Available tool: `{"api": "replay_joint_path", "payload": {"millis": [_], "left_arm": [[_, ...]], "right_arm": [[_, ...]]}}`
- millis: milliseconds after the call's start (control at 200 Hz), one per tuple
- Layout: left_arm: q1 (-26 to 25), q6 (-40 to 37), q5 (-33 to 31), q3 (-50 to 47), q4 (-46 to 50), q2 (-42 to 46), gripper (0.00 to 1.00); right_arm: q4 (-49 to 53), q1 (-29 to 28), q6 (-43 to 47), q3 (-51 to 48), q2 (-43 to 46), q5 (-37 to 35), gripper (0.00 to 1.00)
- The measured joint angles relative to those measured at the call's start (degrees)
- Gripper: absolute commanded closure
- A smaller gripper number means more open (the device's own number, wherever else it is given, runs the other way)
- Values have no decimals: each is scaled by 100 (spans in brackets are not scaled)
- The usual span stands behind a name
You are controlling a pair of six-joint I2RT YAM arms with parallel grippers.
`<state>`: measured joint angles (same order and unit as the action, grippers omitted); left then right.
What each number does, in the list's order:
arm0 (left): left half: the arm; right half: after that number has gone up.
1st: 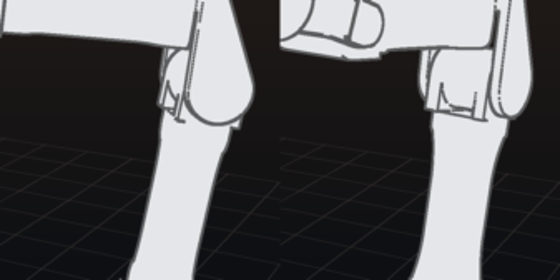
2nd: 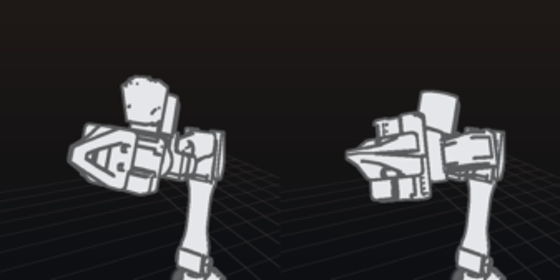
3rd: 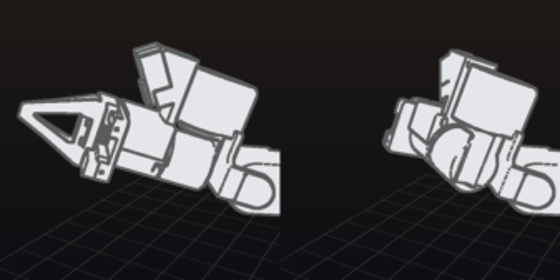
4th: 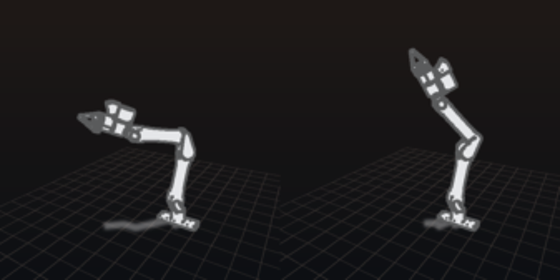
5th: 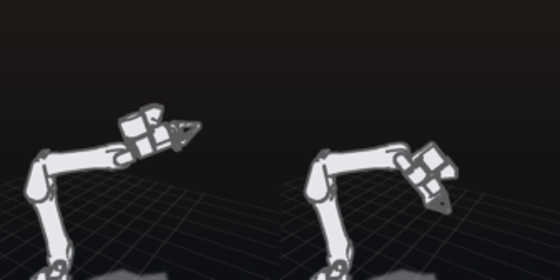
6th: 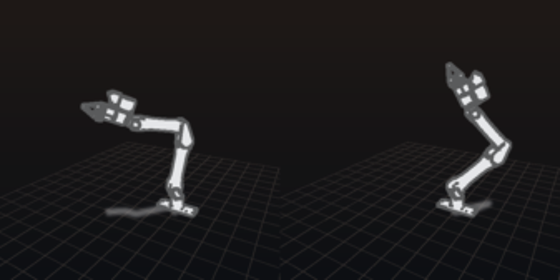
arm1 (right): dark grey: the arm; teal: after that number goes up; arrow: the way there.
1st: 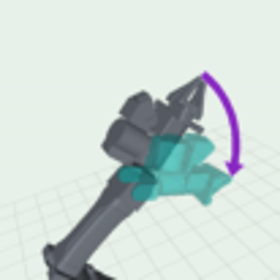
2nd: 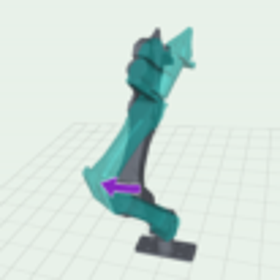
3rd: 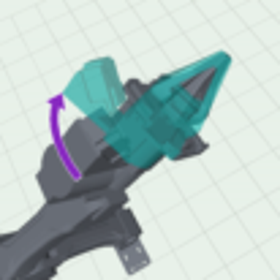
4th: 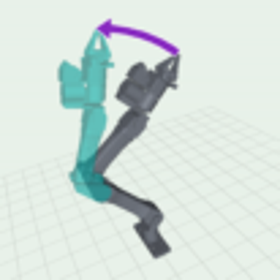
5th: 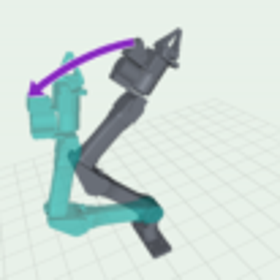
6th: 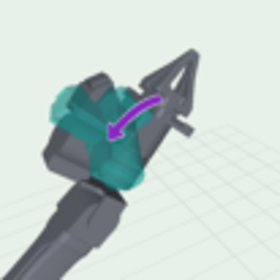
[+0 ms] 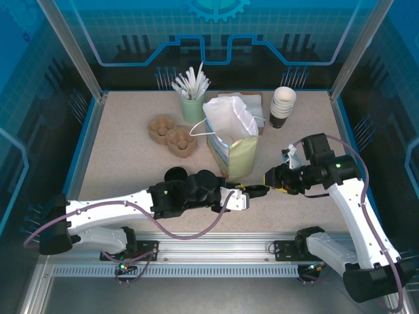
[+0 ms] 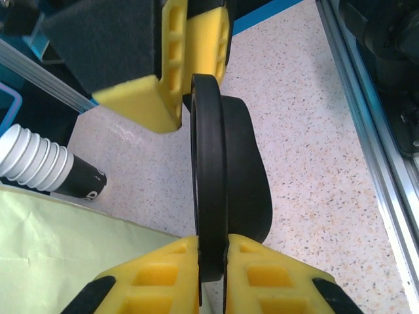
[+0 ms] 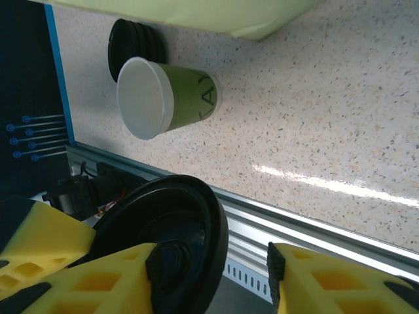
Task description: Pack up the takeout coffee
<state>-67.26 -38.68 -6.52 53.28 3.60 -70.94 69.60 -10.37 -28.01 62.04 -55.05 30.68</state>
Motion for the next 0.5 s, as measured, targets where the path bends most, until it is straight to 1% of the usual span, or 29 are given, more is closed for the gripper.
{"api": "replay_joint_path", "payload": {"millis": [315, 500], "left_arm": [[376, 1228, 256, -483, 2, 498, 85], [787, 1993, 533, -881, 35, 927, 86]], "right_arm": [[-234, 142, -2, -120, 214, 48, 51], [-538, 144, -4, -348, 426, 199, 51]]}}
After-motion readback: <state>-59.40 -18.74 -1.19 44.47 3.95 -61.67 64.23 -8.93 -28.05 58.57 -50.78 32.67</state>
